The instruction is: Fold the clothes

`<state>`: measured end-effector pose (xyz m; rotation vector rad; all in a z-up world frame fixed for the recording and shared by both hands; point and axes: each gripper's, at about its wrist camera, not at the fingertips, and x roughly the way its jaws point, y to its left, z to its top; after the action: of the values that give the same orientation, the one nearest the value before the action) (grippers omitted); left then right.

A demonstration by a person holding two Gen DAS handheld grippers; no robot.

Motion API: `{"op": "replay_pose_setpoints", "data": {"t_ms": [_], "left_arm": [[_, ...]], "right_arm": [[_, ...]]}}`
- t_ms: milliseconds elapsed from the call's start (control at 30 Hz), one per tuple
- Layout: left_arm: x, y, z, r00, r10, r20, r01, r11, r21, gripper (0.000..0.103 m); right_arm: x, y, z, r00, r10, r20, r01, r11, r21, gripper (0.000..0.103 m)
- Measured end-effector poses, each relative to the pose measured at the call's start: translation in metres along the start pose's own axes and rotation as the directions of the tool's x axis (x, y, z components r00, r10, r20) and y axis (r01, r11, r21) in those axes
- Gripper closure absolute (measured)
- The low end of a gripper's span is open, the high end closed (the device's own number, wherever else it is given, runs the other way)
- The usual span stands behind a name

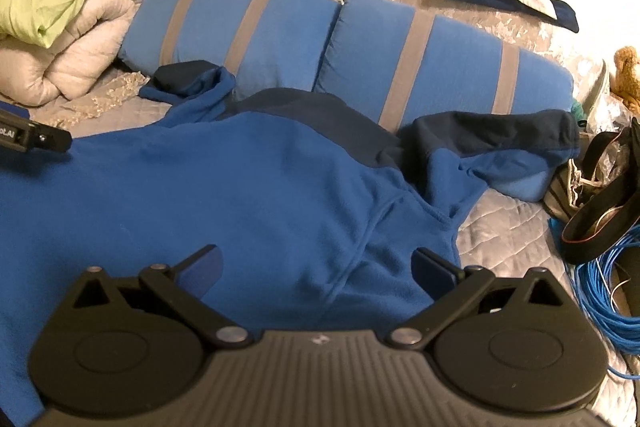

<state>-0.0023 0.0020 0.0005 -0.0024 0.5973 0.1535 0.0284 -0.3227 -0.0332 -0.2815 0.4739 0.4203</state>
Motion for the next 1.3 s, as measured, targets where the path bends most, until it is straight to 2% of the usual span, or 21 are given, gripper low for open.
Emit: {"op": "replay_pose_setpoints", "data": {"t_ms": [133, 300, 467, 533, 733, 900, 967, 1067, 1233, 1300], "left_arm": [[-0.012, 0.011, -0.004, 0.999, -0.049, -0.005, 0.049, 0.999, 0.001, 0.0], [-0.013, 0.007, 0.002, 0.998, -0.064, -0.021, 0.064, 0.998, -0.002, 0.0], [-0.026, 0.025, 0.003, 0.995, -0.099, 0.003, 0.099, 0.995, -0.026, 0.0], [-0.032, 0.033, 0.005, 0.993, -0.119, 0.002, 0.119, 0.992, -0.053, 0.0], [-0.048, 0.066, 0.005, 0.986, -0.153, 0.065, 0.159, 0.982, -0.103, 0.0], [-0.056, 0.098, 0.006, 0.992, -0.11, 0.054, 0.114, 0.992, -0.063, 0.0], [-0.058, 0.108, 0.005, 0.996, -0.079, 0.041, 0.08, 0.996, -0.031, 0.0], [-0.061, 0.121, 0.002, 0.999, -0.042, 0.031, 0.042, 0.999, 0.014, 0.0], [-0.066, 0.142, -0.003, 1.0, 0.007, 0.029, -0.01, 0.996, 0.085, 0.0], [-0.068, 0.149, -0.008, 1.0, 0.005, 0.021, -0.007, 0.995, 0.101, 0.0]], "right_arm": [[-0.003, -0.008, 0.0, 1.0, 0.025, 0.017, -0.026, 0.999, 0.044, 0.0], [-0.012, -0.018, 0.001, 0.998, 0.048, 0.046, -0.053, 0.994, 0.093, 0.0], [-0.028, -0.022, 0.0, 0.99, 0.124, 0.068, -0.13, 0.987, 0.091, 0.0], [-0.037, -0.024, -0.001, 0.988, 0.123, 0.094, -0.131, 0.988, 0.084, 0.0], [-0.055, -0.04, 0.004, 0.995, 0.065, 0.075, -0.071, 0.994, 0.079, 0.0], [-0.067, -0.085, 0.006, 0.993, 0.073, 0.092, -0.092, 0.972, 0.218, 0.0], [-0.07, -0.103, 0.006, 0.995, 0.04, 0.09, -0.061, 0.967, 0.247, 0.0], [-0.076, -0.121, 0.005, 0.997, -0.011, 0.075, -0.006, 0.977, 0.213, 0.0], [-0.086, -0.151, 0.0, 0.999, -0.002, 0.037, -0.005, 0.98, 0.198, 0.0], [-0.089, -0.162, -0.003, 1.0, -0.016, 0.014, 0.013, 0.977, 0.213, 0.0]]}}
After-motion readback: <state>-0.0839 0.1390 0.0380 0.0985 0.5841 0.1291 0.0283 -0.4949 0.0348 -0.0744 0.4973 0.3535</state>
